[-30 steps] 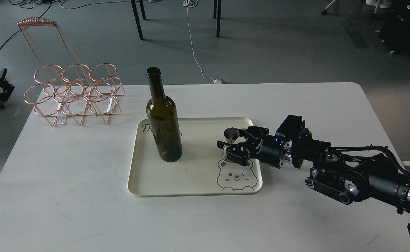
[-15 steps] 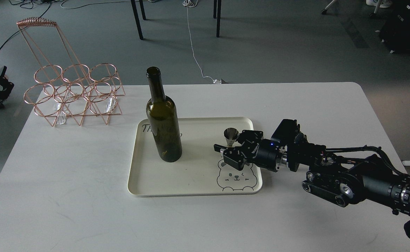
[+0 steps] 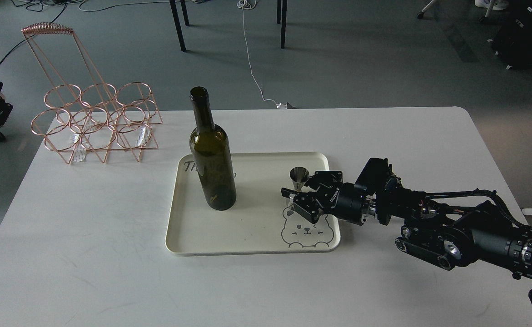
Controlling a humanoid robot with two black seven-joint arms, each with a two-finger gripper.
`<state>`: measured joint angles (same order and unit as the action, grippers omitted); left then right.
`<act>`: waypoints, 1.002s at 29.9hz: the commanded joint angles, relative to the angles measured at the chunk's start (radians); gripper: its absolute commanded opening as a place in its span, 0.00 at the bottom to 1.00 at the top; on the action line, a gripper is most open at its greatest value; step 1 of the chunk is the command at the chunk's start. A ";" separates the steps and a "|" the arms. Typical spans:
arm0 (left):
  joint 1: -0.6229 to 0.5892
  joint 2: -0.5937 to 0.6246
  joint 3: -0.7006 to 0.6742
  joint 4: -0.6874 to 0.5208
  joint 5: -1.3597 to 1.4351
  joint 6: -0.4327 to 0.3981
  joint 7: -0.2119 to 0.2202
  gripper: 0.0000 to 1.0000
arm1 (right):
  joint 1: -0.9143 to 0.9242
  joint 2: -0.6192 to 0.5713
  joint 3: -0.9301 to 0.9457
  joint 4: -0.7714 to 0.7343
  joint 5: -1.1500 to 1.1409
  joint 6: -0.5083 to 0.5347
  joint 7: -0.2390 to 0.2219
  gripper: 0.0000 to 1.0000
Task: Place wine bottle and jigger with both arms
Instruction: 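Close the right gripper on the jigger and lift it, then carry the jigger off the tray and lower it onto the table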
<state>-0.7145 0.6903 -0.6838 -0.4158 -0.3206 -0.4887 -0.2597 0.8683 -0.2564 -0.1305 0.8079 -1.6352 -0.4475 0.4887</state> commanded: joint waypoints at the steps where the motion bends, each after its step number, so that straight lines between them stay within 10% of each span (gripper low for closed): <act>1: 0.000 -0.002 0.001 0.000 -0.002 0.000 -0.001 0.98 | 0.001 -0.001 0.000 -0.007 0.000 0.000 0.000 0.21; 14: -0.002 0.005 -0.002 0.000 0.000 0.000 0.000 0.99 | 0.030 -0.015 0.009 -0.003 0.006 -0.041 0.000 0.10; 30: -0.002 0.029 -0.005 0.000 -0.002 0.000 0.002 0.98 | -0.006 -0.352 0.158 0.071 0.144 -0.041 0.000 0.10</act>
<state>-0.7166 0.7177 -0.6887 -0.4157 -0.3221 -0.4887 -0.2594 0.8978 -0.5701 0.0228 0.8792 -1.5618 -0.4891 0.4886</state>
